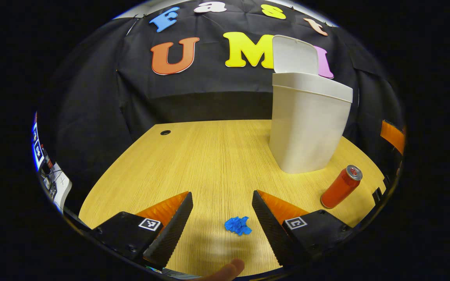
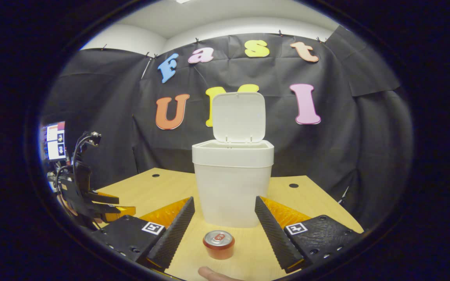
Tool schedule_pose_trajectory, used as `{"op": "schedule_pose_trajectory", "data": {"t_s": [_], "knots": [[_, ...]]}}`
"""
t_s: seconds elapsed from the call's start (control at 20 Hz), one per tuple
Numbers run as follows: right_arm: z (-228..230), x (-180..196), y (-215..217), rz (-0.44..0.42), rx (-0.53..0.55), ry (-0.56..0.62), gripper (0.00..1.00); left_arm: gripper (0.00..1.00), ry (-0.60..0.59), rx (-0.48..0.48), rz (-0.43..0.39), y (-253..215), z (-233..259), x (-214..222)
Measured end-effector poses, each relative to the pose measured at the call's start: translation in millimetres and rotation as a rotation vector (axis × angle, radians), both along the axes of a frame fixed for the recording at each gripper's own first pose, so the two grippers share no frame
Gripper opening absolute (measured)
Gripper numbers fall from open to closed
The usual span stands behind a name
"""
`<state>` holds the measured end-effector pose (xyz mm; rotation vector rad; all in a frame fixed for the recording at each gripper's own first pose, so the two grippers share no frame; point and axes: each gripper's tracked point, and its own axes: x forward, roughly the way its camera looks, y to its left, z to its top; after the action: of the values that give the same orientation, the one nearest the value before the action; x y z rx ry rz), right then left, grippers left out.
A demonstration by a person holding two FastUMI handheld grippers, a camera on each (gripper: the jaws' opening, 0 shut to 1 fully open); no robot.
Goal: Press the lid of the desktop garbage bin to open it, pick up the crumpled paper on the desktop and throw it into the bin, then pick up the pop can on the desktop and drop it into the bin, and finally close the garbage bin lid.
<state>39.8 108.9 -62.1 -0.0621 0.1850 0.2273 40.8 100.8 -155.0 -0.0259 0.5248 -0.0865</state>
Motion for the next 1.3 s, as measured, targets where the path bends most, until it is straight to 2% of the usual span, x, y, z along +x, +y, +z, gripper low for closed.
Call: {"op": "schedule_pose_trajectory", "data": {"t_s": [0.15, 0.3, 0.4, 0.5, 0.6, 0.65, 0.9, 1.05, 1.15, 1.25, 1.3], "knots": [[-13.5, -16.6, -9.4, 0.001, 0.012, -0.012, 0.96, 0.98, 0.066, -0.016, -0.009, -0.4, -22.1, 0.5], [-35.9, -35.1, -2.5, 0.042, 0.084, 0.078, 0.97, 0.98, 0.116, -0.039, -0.062, -14.5, -39.4, -0.5], [-46.5, -44.0, -10.8, 0.026, 0.096, 0.119, 0.96, 0.93, 0.144, -0.045, -0.079, -18.1, -47.5, -2.5], [-58.8, -50.2, -17.5, 0.003, 0.078, 0.141, 0.94, 0.89, 0.193, -0.062, -0.092, -20.1, -57.5, -7.1], [-70.9, -53.1, -26.7, -0.023, 0.035, 0.15, 0.96, 0.89, 0.238, -0.079, -0.105, -22.3, -63.2, -10.4], [-77.0, -54.4, -31.0, -0.033, 0.013, 0.154, 0.96, 0.85, 0.256, -0.091, -0.114, -24.6, -64.9, -11.6], [-102.0, -58.0, -37.2, -0.043, -0.045, 0.202, 0.96, 0.78, 0.317, -0.097, -0.112, -28.7, -69.8, -6.1], [-108.1, -55.0, -33.0, -0.041, -0.057, 0.222, 0.96, 0.7, 0.299, -0.06, -0.114, -31.3, -58.3, 2.0], [-108.9, -51.8, -27.3, -0.039, -0.063, 0.231, 0.96, 0.68, 0.288, -0.02, -0.117, -30.2, -50.0, 7.2], [-112.2, -49.3, -21.8, -0.037, -0.077, 0.244, 0.96, 0.54, 0.287, -0.007, -0.109, -30.2, -39.0, 13.4], [-113.3, -48.0, -17.8, -0.032, -0.086, 0.245, 0.96, 0.53, 0.288, -0.004, -0.105, -30.5, -32.9, 16.9]]}}
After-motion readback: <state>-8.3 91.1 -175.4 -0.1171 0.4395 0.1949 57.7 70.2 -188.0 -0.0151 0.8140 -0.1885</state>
